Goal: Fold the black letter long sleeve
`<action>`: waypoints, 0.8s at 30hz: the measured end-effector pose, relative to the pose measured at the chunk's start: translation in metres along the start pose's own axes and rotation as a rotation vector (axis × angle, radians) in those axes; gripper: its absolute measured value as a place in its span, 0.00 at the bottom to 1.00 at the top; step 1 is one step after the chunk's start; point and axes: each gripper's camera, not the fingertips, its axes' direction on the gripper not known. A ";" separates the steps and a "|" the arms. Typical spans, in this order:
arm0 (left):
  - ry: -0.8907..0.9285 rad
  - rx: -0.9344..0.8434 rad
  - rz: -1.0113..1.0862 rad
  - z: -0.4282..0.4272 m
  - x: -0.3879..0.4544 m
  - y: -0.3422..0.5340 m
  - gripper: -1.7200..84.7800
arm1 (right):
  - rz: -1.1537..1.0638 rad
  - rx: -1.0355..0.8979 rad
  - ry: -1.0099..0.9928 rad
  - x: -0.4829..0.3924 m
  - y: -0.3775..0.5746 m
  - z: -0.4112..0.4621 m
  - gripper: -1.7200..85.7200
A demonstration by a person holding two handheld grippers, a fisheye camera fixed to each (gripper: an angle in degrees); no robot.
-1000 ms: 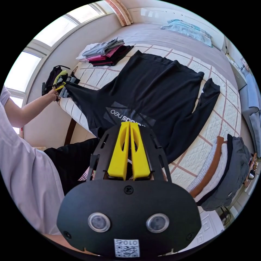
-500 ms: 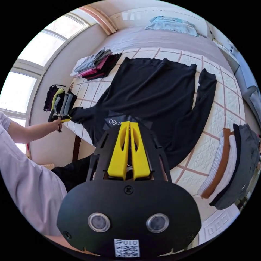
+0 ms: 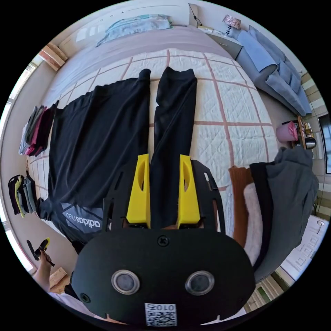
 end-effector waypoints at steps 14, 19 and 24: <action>-0.038 -0.171 0.626 0.051 0.182 -0.014 0.03 | -0.273 -0.258 0.682 0.013 0.050 0.040 0.08; -0.060 -0.239 0.838 0.076 0.221 -0.013 0.04 | -0.416 -0.259 0.822 -0.011 0.105 0.060 0.09; -0.105 -0.318 1.077 0.091 0.256 0.013 0.06 | -0.164 -0.123 0.514 0.010 0.099 0.031 0.11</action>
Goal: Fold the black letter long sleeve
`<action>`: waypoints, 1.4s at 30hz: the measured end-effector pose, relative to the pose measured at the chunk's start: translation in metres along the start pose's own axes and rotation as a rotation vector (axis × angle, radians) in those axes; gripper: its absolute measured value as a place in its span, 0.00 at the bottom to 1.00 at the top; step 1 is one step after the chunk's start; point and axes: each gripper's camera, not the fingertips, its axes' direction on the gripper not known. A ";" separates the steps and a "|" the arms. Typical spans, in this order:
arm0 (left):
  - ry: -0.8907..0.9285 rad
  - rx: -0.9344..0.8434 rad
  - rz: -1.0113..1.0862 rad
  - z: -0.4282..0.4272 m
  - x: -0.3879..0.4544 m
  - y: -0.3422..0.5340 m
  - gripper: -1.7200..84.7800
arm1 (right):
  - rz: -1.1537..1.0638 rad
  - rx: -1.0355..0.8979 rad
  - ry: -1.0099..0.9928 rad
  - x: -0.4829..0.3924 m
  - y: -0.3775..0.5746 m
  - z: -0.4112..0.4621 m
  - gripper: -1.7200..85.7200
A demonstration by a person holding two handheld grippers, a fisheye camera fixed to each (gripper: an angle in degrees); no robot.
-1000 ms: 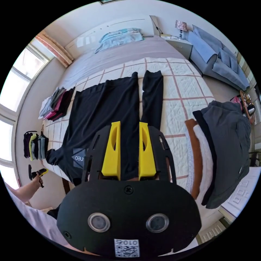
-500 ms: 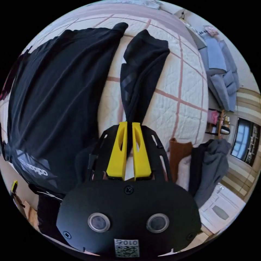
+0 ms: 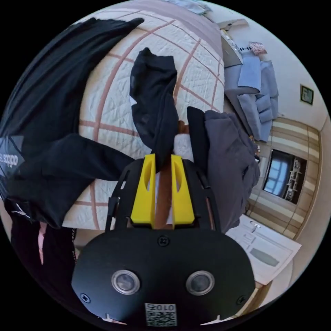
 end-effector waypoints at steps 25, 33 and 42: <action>0.302 -0.216 0.346 0.025 0.017 0.003 0.04 | -0.764 -0.045 -0.715 -0.149 0.136 0.050 0.05; 0.020 0.326 0.103 -0.156 -0.125 -0.103 0.07 | -0.269 0.470 -0.616 0.046 -0.062 0.010 0.10; -0.118 0.405 -0.233 -0.205 -0.242 -0.281 0.13 | -0.166 0.462 -0.613 0.080 -0.266 0.056 0.15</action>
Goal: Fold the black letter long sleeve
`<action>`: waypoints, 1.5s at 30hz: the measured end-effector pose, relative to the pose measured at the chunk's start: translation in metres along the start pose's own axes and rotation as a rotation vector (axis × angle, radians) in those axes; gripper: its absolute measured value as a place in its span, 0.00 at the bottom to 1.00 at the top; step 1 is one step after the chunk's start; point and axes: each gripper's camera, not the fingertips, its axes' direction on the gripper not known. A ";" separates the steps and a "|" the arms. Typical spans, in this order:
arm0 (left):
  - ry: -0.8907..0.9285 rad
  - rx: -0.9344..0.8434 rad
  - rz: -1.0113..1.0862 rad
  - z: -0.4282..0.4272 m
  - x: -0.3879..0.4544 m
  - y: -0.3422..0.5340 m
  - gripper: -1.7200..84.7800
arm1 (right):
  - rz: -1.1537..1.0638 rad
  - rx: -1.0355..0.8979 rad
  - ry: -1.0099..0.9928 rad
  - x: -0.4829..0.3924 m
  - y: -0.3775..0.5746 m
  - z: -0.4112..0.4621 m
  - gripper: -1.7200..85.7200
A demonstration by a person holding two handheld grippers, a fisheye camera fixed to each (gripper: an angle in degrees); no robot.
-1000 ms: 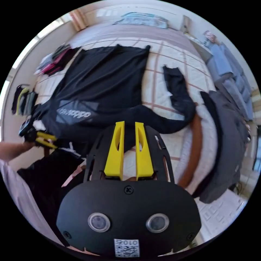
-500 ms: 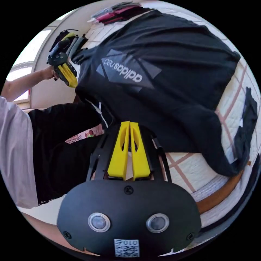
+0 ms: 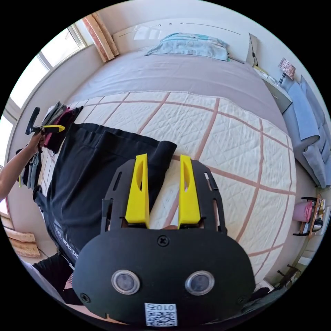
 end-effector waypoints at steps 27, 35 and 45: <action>-0.358 0.074 -0.024 0.040 0.059 -0.020 0.02 | -0.078 -0.106 0.166 0.033 -0.055 0.035 0.05; -0.471 -0.034 0.052 0.068 0.068 -0.039 0.02 | -0.014 0.027 0.076 0.061 -0.044 0.006 0.05; -0.229 0.272 0.049 0.002 0.119 0.127 0.02 | -0.128 0.116 -0.110 -0.074 0.109 -0.098 0.06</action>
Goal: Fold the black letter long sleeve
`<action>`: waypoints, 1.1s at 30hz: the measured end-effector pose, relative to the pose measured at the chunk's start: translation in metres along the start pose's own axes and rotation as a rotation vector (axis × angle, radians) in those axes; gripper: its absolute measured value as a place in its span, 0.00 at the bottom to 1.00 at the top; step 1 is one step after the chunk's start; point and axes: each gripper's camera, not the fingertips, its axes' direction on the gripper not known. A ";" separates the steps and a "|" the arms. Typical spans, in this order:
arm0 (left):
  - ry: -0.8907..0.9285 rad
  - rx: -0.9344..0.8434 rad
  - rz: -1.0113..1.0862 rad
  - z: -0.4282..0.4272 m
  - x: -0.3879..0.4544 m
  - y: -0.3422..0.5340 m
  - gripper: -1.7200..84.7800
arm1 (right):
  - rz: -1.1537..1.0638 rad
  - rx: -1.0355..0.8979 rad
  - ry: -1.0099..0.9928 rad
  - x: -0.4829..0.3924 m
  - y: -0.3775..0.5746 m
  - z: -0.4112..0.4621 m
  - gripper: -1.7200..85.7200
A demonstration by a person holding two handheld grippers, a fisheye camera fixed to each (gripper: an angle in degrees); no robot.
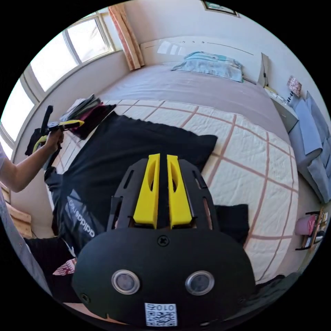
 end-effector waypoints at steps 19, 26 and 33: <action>-0.021 -0.056 -0.134 -0.047 -0.017 0.201 0.04 | -0.027 0.018 -0.195 -0.206 0.044 -0.089 0.09; -0.165 -0.229 -0.652 -0.098 -0.165 0.369 0.11 | -0.172 -0.026 -0.253 -0.332 0.017 -0.113 0.12; -0.042 -0.265 -0.788 -0.050 -0.255 0.393 0.12 | -0.207 -0.019 -0.297 -0.397 -0.004 -0.100 0.13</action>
